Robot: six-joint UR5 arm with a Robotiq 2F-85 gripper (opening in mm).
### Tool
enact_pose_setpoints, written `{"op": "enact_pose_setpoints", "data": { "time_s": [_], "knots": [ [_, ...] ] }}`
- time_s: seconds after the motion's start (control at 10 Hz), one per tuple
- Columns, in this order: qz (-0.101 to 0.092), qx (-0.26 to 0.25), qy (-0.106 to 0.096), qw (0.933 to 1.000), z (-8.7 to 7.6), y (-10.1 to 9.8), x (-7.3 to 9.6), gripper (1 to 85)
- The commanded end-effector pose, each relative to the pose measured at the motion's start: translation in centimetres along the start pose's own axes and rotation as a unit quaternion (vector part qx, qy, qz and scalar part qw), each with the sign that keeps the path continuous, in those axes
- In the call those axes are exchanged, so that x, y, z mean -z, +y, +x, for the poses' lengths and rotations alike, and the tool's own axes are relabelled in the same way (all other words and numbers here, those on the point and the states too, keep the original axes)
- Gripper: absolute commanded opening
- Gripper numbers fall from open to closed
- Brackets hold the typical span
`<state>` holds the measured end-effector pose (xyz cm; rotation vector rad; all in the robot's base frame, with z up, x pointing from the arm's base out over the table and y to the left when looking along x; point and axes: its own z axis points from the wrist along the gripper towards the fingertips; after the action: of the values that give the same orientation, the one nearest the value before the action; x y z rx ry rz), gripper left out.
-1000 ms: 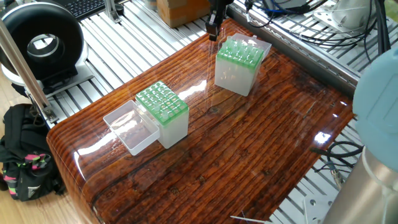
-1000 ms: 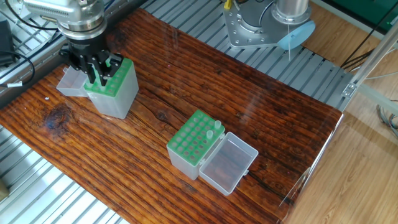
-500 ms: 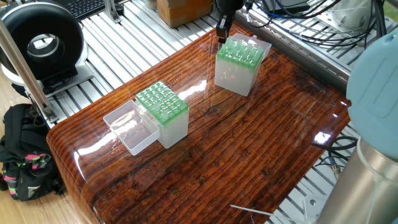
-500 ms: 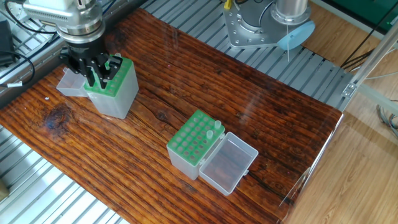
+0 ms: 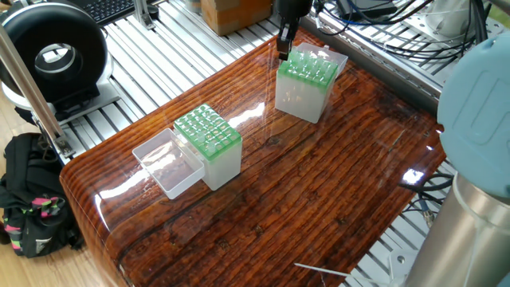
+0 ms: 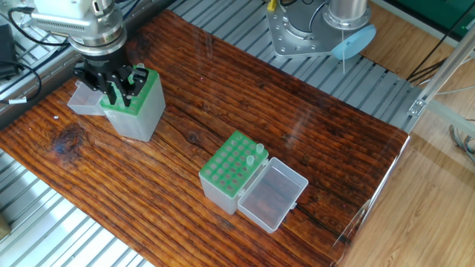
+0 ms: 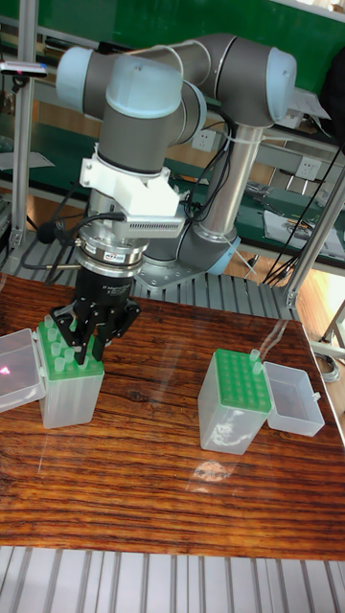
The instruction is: Transfer all large pipette tips from one holder to another
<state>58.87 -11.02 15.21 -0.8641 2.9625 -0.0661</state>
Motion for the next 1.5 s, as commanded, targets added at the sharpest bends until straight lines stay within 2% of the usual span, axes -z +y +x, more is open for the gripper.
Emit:
{"op": "enact_pose_setpoints", "data": {
  "time_s": [0.0,0.9,1.4],
  "knots": [
    [0.001,0.008,-0.001,1.0,0.21,-0.15,-0.45,30.7],
    [-0.008,0.013,-0.008,0.9998,0.14,0.15,-0.83,29.3],
    [-0.003,0.013,-0.006,0.9999,0.24,-0.11,-0.84,24.0]
  ]
}}
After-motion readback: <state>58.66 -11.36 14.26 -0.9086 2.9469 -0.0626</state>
